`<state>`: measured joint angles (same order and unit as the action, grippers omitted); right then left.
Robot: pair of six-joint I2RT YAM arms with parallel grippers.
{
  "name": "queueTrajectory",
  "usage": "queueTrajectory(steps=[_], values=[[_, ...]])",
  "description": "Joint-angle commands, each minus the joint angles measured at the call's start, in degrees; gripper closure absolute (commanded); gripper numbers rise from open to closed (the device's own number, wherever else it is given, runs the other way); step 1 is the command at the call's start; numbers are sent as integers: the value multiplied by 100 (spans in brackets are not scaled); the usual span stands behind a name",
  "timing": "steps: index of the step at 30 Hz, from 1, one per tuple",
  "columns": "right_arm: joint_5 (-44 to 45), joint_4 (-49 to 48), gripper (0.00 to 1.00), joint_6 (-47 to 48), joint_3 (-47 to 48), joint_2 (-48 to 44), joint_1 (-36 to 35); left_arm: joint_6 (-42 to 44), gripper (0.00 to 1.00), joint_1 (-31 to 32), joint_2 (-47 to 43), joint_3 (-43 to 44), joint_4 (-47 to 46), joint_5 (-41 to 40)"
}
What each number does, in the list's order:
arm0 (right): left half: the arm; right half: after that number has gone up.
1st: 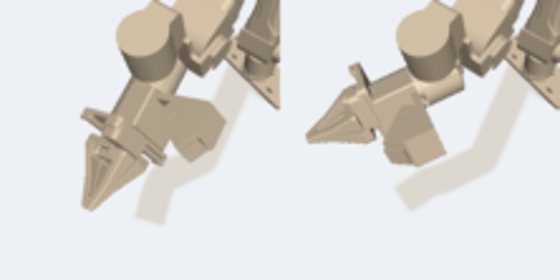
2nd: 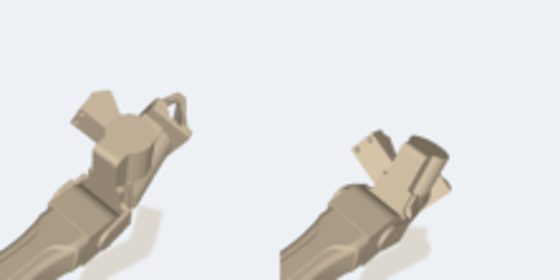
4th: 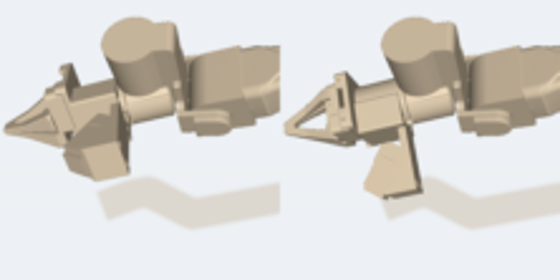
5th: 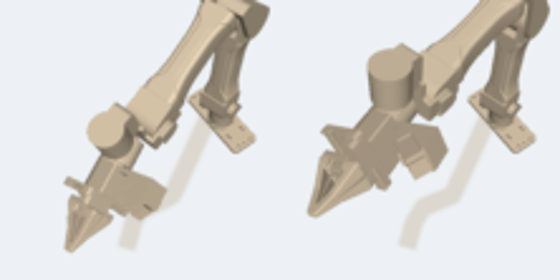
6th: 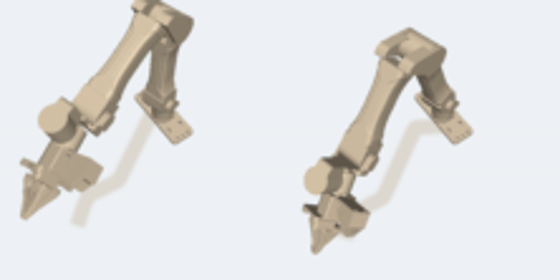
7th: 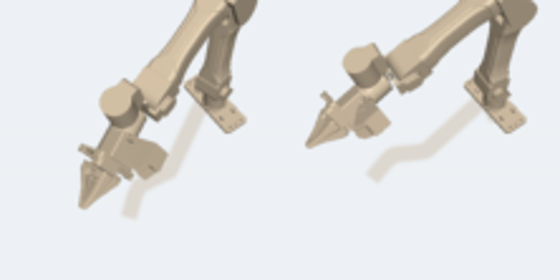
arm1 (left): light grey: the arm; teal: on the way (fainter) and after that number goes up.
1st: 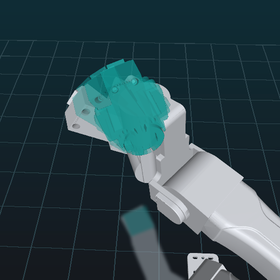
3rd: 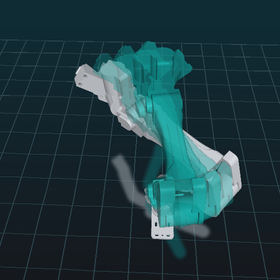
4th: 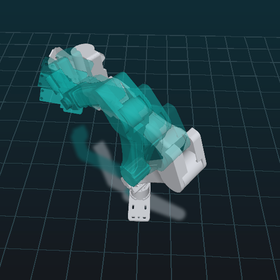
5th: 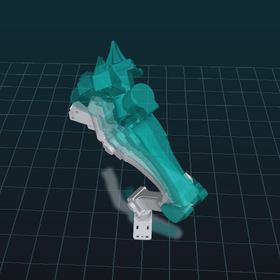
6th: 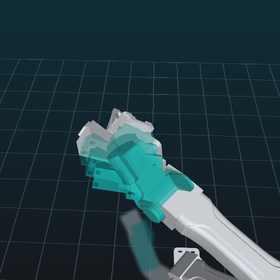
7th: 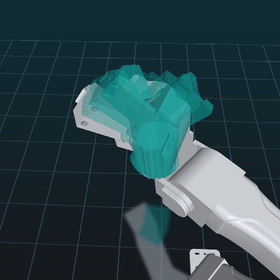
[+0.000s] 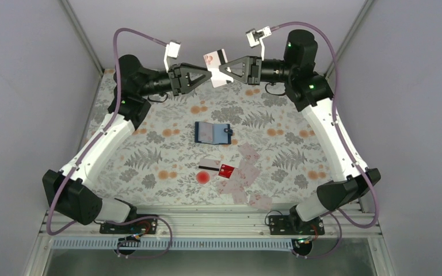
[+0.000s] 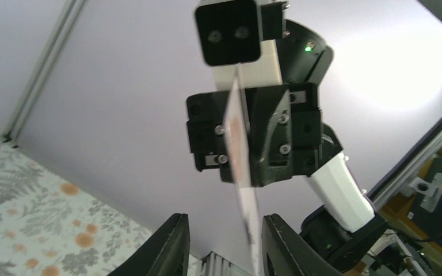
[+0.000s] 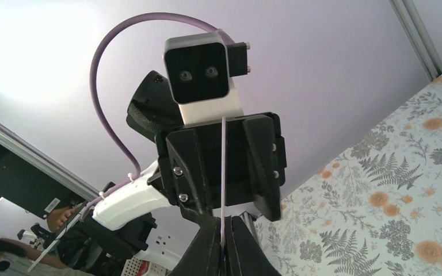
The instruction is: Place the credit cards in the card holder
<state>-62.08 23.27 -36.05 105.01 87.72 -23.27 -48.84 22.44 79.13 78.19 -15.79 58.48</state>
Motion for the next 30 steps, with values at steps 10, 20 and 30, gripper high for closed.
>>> queueTrajectory(steps=[10,20,30], values=[[-187,-235,96,-166,221,57,6,-894,85,145,126,10,-1599,-43],[-99,-232,96,-103,102,25,6,-843,98,234,229,114,-1377,-179],[1748,1744,10,802,140,141,222,1577,98,-26,861,1483,3070,-459]])
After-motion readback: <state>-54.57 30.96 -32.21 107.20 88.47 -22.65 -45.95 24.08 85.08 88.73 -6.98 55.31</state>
